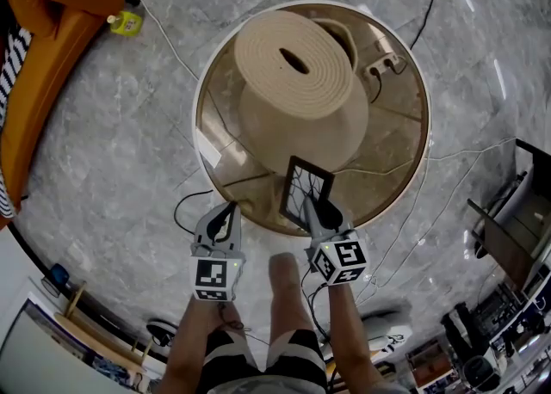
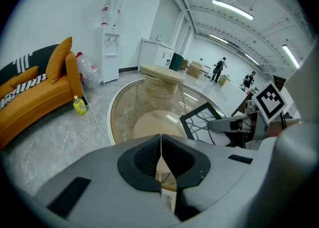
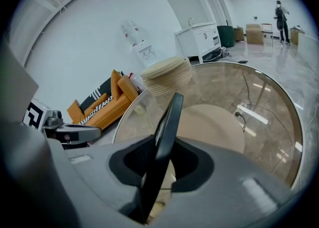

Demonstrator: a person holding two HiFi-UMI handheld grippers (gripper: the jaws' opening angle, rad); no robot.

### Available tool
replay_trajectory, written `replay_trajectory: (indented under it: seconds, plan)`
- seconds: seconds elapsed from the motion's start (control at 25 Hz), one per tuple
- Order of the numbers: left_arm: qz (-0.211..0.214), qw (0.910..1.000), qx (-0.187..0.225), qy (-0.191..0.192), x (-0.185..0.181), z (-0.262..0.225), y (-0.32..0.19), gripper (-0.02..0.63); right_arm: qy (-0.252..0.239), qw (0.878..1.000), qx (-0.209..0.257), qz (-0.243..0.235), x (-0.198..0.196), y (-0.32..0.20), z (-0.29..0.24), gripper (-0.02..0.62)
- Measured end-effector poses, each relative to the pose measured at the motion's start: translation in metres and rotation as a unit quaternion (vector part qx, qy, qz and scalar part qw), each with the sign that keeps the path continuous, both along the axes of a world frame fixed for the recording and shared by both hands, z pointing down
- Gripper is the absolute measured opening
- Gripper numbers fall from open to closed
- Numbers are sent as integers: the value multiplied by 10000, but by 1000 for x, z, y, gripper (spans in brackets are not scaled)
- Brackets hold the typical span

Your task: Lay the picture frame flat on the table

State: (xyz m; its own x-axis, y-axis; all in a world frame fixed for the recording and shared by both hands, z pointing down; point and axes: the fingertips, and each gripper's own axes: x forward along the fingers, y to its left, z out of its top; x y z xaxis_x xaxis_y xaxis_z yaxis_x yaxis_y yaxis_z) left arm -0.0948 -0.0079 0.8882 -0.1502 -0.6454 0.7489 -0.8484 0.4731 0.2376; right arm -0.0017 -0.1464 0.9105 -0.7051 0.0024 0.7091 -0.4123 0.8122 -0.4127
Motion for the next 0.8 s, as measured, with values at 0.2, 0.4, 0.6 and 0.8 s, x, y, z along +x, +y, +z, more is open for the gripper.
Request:
replay_trajectory:
  seconds: [0.2, 0.4, 0.6, 0.8]
  plan:
    - [21, 10000, -3, 18, -1, 3, -6, 23, 47, 10000, -58, 23, 2, -5, 8, 98]
    - [65, 10000, -12, 44, 3, 6, -15, 23, 61, 9999, -115, 105, 7, -11, 15, 115]
    - [119, 9999, -47, 62, 7, 9, -22, 23, 125, 9997, -173, 153, 12, -15, 22, 140]
    - [130, 9999, -40, 83, 11, 11, -28, 22, 242, 9994, -111, 224, 15, -17, 28, 171]
